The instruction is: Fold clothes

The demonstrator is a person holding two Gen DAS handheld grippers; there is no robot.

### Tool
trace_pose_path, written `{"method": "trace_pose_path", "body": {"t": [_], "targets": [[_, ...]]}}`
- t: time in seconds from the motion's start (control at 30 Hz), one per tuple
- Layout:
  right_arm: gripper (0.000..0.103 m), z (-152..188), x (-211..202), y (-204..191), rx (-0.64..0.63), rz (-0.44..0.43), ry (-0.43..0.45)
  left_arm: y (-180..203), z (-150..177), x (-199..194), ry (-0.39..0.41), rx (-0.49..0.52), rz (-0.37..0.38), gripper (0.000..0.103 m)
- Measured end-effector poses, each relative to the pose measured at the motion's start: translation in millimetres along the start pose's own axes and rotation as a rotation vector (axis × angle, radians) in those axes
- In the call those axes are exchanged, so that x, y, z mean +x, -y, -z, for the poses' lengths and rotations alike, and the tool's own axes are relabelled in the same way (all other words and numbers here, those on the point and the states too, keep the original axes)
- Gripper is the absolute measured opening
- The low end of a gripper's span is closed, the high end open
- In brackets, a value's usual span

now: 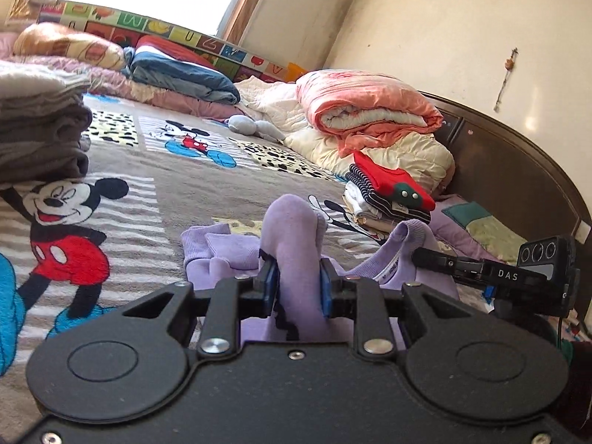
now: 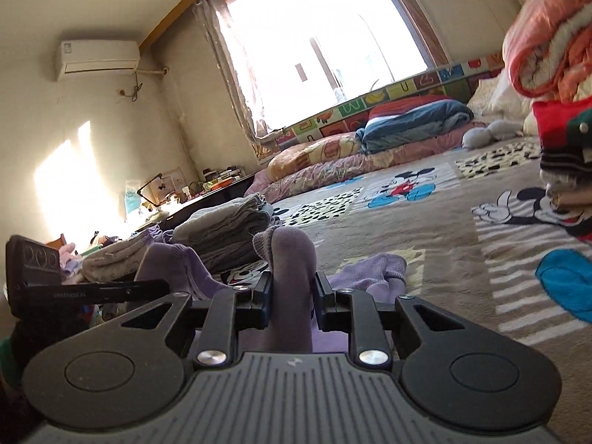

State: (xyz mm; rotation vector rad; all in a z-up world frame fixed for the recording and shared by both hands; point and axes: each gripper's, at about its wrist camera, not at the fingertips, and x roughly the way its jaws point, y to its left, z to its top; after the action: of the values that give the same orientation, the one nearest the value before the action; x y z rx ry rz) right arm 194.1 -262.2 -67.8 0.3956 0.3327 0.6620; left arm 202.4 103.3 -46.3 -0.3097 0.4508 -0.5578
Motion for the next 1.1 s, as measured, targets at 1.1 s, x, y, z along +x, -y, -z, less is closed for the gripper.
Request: {"method": "trace_pose_path", "body": {"t": [1.1], "targets": [[0.050,-29,111,97,0.244,0.090,-0.012,-49,-43,68,0.062,-0.017,-0.192,0.054]]}}
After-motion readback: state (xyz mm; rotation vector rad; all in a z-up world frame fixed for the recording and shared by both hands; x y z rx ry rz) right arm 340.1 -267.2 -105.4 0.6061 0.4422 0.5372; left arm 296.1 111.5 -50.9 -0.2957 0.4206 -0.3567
